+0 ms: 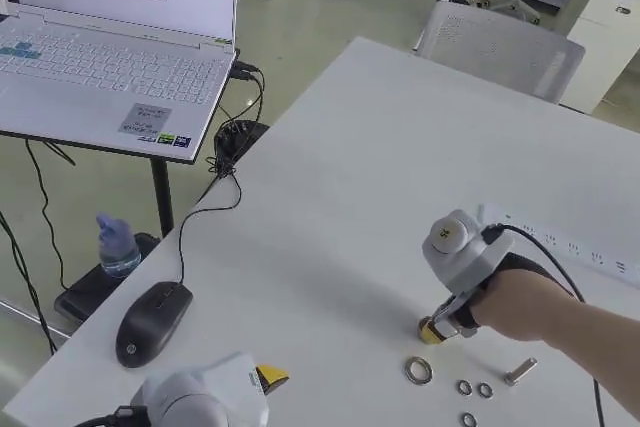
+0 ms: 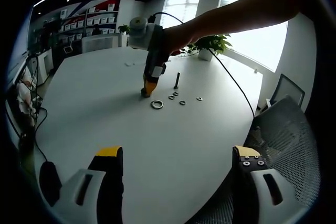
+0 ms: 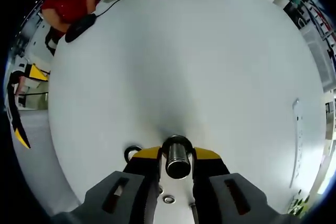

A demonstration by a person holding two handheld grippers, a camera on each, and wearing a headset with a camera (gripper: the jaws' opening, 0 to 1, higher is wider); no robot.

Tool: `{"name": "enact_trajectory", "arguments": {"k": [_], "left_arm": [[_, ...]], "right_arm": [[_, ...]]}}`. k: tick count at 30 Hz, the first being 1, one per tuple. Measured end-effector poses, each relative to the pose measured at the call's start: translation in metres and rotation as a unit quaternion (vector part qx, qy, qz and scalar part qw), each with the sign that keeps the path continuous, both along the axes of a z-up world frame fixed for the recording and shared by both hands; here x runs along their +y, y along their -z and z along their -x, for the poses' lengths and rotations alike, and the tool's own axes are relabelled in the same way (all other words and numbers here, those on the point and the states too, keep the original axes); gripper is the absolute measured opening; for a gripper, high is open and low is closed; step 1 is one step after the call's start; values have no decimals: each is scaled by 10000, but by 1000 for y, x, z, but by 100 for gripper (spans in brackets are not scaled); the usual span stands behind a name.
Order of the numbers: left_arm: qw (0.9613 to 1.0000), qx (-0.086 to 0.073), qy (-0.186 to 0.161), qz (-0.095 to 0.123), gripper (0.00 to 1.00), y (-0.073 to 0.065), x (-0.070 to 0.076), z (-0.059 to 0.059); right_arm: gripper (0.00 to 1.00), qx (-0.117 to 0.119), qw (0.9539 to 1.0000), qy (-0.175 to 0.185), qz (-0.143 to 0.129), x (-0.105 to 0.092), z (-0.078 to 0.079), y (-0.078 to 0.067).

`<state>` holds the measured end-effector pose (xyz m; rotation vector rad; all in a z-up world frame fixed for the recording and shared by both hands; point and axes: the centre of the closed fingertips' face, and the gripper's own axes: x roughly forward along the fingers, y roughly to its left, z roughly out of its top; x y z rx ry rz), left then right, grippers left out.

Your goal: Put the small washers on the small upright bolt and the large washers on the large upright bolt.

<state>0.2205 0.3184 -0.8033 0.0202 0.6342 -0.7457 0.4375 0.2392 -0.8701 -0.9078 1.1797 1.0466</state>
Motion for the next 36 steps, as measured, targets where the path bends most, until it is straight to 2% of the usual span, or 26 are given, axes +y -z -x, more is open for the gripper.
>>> {"name": "enact_trajectory", "arguments": {"k": [14,17,19,21,24,33,36], "left_arm": [[10000,-59,0,-19,85,-7,0,2],[10000,-61,22,-34,85,-6,-1,3],[10000,-64,5,-34,85,-7,0,3],[10000,-63,-4,-14,85,-7,0,3],[10000,-60,-5,-13,85,-6,0,4],[10000,-50,7,-29,85,-6,1,6],[10000,-42,7,-21,85,-6,1,7]], "right_arm": [[24,59,10000,38,-42,0,2,-1],[25,24,10000,-70,-31,1,3,0],[29,59,10000,-78,-5,1,5,1],[33,-109,9998,-159,-112,6,1,-3],[40,-152,9996,-140,-178,10,-2,-7],[40,-77,9997,-237,-18,4,1,-4],[39,-38,9998,-165,-102,5,1,-9]]}}
